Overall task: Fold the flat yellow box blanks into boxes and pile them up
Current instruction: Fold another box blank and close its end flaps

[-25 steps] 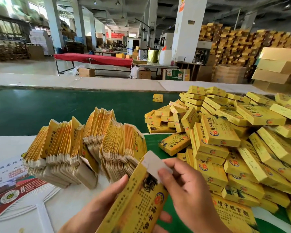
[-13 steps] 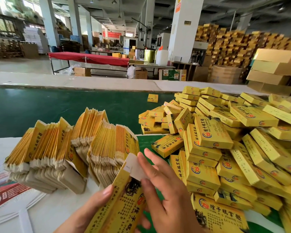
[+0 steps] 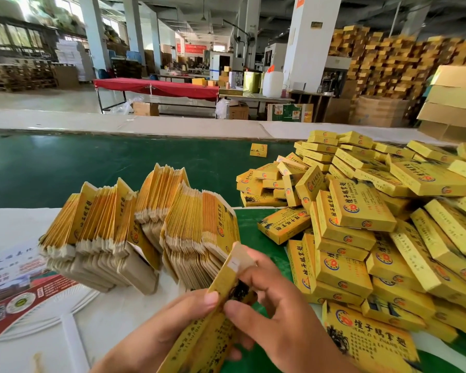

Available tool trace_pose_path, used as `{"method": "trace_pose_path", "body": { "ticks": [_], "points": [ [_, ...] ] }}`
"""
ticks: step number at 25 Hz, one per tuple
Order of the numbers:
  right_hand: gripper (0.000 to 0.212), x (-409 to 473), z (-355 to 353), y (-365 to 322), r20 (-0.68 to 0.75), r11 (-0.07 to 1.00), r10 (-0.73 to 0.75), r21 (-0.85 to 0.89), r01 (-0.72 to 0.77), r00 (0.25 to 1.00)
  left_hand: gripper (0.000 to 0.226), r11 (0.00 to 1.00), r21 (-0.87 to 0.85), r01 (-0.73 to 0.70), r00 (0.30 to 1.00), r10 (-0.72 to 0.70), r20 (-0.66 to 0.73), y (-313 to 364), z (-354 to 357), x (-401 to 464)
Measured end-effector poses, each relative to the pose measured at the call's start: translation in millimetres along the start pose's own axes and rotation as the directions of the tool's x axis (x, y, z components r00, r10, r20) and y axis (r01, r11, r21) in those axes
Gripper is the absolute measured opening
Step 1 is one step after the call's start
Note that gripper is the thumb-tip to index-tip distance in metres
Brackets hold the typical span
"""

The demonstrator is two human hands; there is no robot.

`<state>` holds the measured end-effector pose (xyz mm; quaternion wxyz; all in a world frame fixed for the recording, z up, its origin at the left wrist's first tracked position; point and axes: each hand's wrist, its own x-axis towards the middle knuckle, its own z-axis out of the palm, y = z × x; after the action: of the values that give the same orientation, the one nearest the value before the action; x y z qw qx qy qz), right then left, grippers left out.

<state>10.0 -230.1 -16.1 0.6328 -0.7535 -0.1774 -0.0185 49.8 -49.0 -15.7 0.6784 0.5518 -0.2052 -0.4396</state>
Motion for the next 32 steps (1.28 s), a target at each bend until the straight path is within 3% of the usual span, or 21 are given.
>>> {"method": "trace_pose_path", "body": {
  "ticks": [1,3,6,8,11,12,15,19,25,28,32],
  "points": [
    [0.025,1.6,-1.5,-1.1,0.013,0.999,0.012,0.032,-0.012,1.0,0.057,0.994,-0.108,0.014,1.0,-0.014,0.002,1.6,-1.1,0.5],
    [0.031,3.9,-7.0,-2.4,0.047,0.991,0.043,0.123,-0.049,0.998,0.067,0.99,-0.13,-0.052,0.998,0.054,0.015,-7.4,-4.3,-5.4],
    [0.033,1.9,-10.9,-6.0,0.086,0.953,0.095,0.279,-0.116,0.992,0.063,0.986,-0.144,-0.085,0.996,0.087,0.009,-7.5,-0.4,-9.2],
    [0.023,0.4,-6.0,-9.6,-0.003,0.937,0.122,0.331,-0.115,0.992,0.062,0.974,-0.16,-0.161,0.987,0.155,-0.047,-5.9,4.2,-11.3],
    [0.036,-2.1,5.4,-7.5,-0.268,0.988,0.139,0.104,-0.115,0.953,0.07,0.934,-0.168,-0.314,0.936,0.276,-0.218,-5.3,13.6,-8.6],
    [0.042,-3.2,7.8,-6.8,-0.295,0.991,0.128,0.011,-0.13,0.947,0.07,0.93,-0.128,-0.344,0.918,0.305,-0.253,-6.1,15.4,-6.9],
    [0.045,-3.4,10.7,-8.6,-0.2,0.979,0.145,-0.115,-0.17,0.969,0.068,0.925,0.038,-0.379,0.865,0.369,-0.34,-8.4,17.0,-2.3],
    [0.036,-3.7,3.4,-7.0,-0.115,0.988,0.123,-0.077,-0.132,0.986,0.065,0.886,0.226,-0.405,0.803,0.463,-0.375,-12.9,14.4,0.8],
    [0.029,-4.5,-0.5,-4.2,0.002,0.984,0.174,-0.022,-0.174,0.985,0.069,0.855,0.444,-0.268,0.705,0.488,-0.514,-14.3,13.2,-0.7],
    [0.029,-4.3,4.0,-6.8,0.014,0.968,0.232,0.093,-0.233,0.973,0.053,0.783,0.606,-0.136,0.553,0.568,-0.609,-14.6,16.1,1.4],
    [0.045,-5.9,7.9,-7.3,-0.016,0.973,0.218,-0.072,-0.219,0.976,0.046,0.726,0.687,-0.032,0.418,0.634,-0.65,-13.8,17.1,6.2]
  ]
}}
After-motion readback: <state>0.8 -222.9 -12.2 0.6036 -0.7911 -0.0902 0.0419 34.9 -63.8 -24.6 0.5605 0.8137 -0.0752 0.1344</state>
